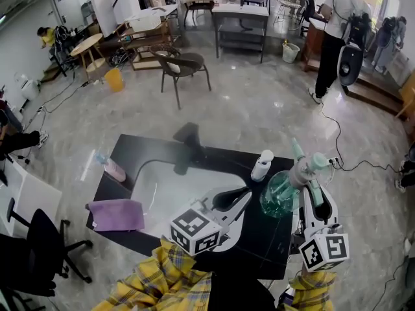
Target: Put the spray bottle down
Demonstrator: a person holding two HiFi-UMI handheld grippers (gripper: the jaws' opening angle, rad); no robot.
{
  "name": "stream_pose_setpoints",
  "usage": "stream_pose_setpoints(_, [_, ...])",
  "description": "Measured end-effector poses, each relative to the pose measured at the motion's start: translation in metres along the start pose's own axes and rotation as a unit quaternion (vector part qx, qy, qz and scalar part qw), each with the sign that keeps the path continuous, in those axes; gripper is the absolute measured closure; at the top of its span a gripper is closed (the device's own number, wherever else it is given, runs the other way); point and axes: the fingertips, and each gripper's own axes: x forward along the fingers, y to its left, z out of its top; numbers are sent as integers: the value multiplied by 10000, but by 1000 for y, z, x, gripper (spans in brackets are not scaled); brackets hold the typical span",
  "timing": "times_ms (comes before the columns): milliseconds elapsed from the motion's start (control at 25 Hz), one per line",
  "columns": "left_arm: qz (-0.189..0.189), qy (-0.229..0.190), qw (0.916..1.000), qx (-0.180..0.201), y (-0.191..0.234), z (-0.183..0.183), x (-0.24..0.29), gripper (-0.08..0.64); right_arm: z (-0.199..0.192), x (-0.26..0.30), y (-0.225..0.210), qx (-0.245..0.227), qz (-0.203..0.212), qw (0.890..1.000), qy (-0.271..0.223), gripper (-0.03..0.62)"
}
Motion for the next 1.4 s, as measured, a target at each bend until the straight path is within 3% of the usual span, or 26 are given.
stream_pose_setpoints(960, [21, -111, 9997, -217, -1, -3, 3, 531, -1, 4, 3, -299, 37, 9995, -14, 477])
stream_pose_setpoints(1400, [54, -225, 9994, -262, -2, 1, -17, 531, 4, -7, 12, -288, -89, 9995, 2, 425])
